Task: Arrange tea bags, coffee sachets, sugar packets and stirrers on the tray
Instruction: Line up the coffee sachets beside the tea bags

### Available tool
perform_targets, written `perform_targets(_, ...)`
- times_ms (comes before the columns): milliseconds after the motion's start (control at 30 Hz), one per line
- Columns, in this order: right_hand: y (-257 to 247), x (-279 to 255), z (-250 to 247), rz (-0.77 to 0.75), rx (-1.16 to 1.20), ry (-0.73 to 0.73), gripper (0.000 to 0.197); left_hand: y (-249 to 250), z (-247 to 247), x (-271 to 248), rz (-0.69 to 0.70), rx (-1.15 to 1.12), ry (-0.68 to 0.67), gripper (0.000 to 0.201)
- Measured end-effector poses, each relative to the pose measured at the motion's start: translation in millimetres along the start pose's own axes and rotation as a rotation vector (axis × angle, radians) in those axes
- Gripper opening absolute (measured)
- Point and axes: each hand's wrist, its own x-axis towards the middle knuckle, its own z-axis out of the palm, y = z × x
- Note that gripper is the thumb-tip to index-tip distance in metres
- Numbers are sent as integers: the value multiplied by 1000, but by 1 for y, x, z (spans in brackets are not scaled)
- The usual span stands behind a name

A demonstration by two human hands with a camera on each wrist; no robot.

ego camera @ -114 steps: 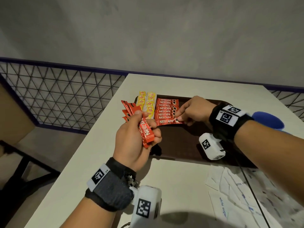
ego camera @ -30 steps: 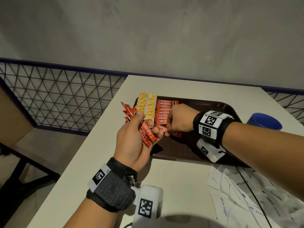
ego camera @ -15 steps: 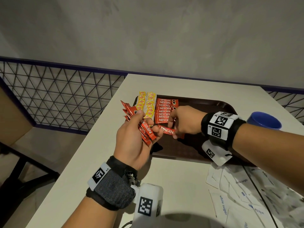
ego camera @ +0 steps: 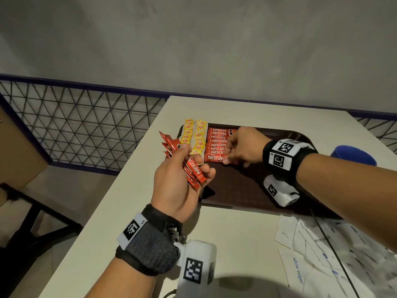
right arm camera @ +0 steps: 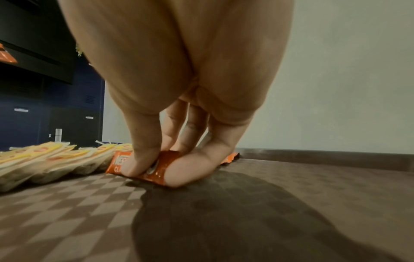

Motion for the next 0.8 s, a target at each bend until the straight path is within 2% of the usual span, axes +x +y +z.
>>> perform_targets(233,3,5,3,13,-29,49,27,-1,-1,1,-7,2,5,19)
perform_targets(800,1,-1,1,63,-53,47,30,-1,1,1,-10,-4,-8,19)
